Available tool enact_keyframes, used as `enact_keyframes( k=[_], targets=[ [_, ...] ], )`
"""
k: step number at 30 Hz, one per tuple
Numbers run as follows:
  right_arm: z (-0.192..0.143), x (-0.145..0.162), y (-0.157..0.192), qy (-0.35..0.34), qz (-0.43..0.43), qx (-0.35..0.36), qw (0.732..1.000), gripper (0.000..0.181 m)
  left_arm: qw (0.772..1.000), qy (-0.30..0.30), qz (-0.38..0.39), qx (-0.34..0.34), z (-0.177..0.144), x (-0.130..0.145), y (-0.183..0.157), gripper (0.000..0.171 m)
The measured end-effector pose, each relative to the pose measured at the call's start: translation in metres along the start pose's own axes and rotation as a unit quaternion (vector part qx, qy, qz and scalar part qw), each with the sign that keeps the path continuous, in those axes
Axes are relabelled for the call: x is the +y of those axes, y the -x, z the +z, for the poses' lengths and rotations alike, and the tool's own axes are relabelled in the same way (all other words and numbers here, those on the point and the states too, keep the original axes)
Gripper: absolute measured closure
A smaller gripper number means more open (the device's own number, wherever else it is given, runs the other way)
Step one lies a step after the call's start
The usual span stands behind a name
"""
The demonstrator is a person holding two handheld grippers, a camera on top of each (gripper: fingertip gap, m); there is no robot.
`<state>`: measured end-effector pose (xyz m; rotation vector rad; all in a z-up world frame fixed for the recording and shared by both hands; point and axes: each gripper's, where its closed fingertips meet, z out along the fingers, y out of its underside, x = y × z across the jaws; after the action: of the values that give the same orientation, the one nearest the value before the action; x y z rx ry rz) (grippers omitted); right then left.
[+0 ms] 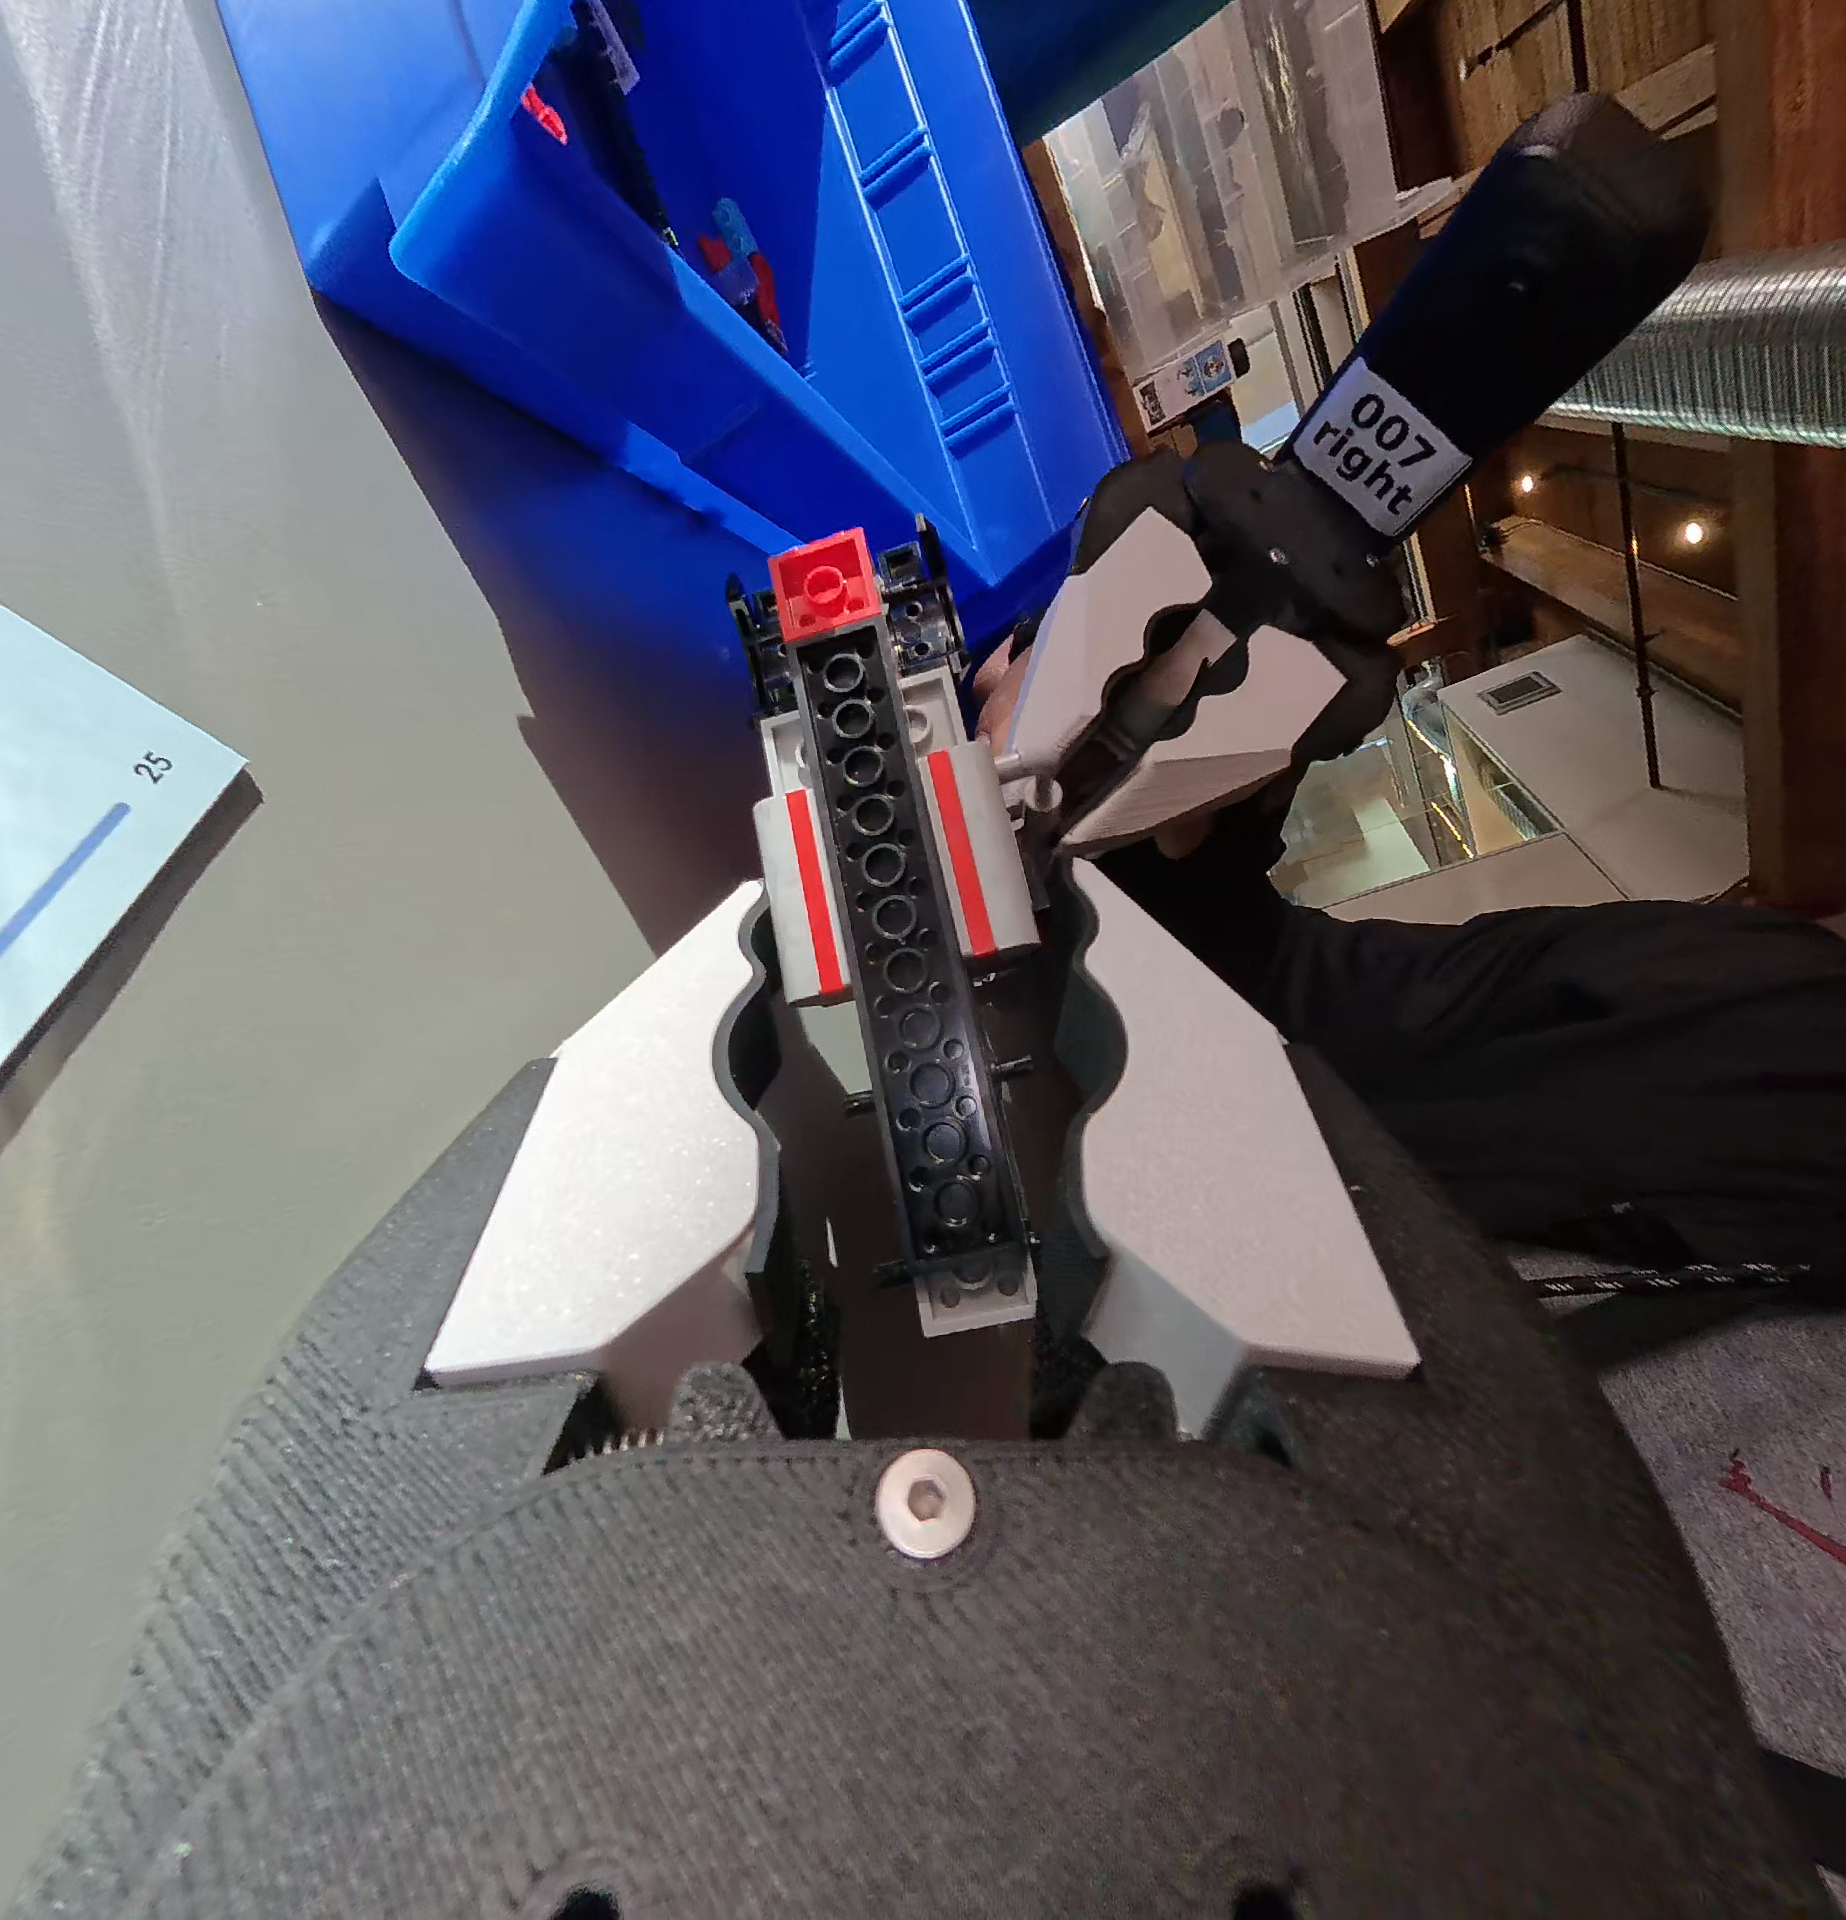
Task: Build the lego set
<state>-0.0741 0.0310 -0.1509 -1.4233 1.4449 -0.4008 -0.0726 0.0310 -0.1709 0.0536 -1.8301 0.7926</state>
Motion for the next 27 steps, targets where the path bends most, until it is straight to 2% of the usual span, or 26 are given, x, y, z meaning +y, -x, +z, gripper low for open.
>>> enact_keyframes(
  k=[10, 15, 27],
  targets=[
    [0.002, -0.001, -0.002, 0.007, -0.038, 0.037, 0.999, 0.174, 1.0, -0.005, -0.007, 0.003, -0.001, -0.002, 0.0, 0.119],
    [0.001, -0.008, -0.002, -0.005, -0.05, 0.056, 0.997, 0.174, 0.998, -0.013, -0.05, 0.035, 0.0, -0.002, -0.005, 0.119],
    [0.002, -0.01, -0.001, 0.0, -0.06, 0.068, 0.996, 0.173, 0.997, -0.02, -0.066, 0.045, -0.001, -0.003, -0.007, 0.119]
  ],
)
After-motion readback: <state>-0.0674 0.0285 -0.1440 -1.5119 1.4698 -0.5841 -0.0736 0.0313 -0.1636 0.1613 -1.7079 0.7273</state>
